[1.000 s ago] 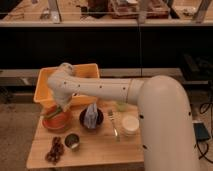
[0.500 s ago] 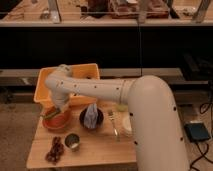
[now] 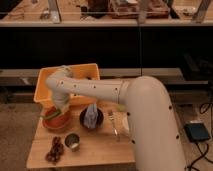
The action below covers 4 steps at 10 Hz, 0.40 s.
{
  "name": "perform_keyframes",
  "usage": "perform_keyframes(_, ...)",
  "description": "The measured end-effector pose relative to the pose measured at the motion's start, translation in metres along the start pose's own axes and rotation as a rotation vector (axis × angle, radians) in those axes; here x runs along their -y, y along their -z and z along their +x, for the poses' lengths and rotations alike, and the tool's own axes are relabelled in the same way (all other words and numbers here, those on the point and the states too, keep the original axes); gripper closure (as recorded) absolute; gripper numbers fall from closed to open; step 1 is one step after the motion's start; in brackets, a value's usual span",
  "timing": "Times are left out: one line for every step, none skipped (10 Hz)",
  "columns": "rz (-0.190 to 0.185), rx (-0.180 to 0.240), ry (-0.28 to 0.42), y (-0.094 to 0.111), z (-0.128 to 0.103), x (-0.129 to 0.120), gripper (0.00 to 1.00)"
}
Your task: Place pepper in red bowl
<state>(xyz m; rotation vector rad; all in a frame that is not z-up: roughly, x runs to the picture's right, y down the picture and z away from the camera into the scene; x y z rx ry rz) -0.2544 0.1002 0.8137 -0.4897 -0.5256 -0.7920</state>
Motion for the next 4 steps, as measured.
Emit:
perform_keyframes(0.002,0.004,-0.001,0.001,0.0,-0.001,0.2)
perform_keyframes(0.014,0.01,-0.004,0.004,0.0,-0.001,0.2)
perform_keyframes(0.03,0.017,-0.009,0.008,0.001,-0.002,0.2)
perform_keyframes(0.045,0.025,-0.012,0.012,0.002,-0.002,0.2)
